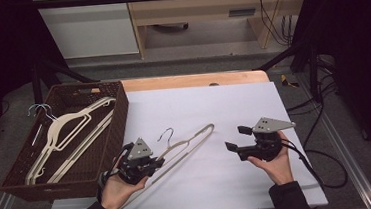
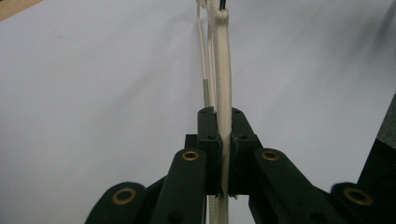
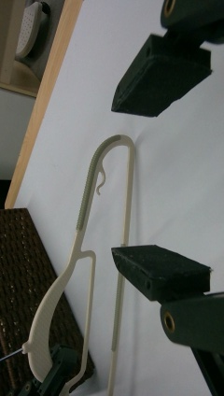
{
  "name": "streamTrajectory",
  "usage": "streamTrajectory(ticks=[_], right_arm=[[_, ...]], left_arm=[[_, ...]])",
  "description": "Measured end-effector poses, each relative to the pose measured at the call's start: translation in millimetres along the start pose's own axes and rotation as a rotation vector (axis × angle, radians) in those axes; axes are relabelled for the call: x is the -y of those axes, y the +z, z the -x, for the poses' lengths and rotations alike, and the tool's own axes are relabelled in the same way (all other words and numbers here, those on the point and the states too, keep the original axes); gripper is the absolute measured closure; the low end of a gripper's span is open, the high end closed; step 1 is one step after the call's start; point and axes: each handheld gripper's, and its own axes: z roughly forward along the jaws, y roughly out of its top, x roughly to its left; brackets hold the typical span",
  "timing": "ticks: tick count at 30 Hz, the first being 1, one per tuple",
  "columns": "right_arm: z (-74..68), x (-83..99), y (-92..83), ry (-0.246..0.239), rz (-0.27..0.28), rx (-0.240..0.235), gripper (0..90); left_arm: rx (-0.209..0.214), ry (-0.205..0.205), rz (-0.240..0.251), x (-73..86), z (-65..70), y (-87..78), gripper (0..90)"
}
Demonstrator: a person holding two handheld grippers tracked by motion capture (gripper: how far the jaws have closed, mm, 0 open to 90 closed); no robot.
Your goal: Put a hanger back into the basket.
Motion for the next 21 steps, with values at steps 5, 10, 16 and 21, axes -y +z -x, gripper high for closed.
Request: streamTrajectory(ticks=[5,10,16,21], right_arm=[[2.2,2.0,-5.5,0.027,0.014,0.014,20.3],[4.9,3.2,-11.9,0.044,0.027,0.02,19.2],[5.7,1.3,-20.1,0.054,0.062,0.033,16.1],[6.6,0.7,-25.0,0.056,0.075,0.045,15.1]], left_arm=[[0.011,-0.004,0.037,-3.4,-3.0,-12.5,86.1],[0.026,-0.001,0.089,-8.8,-5.2,-31.7,86.2],[0.042,0.023,0.137,-18.3,-8.0,-59.0,86.1],[0.044,0.05,0.16,-28.1,-15.0,-79.6,86.1]])
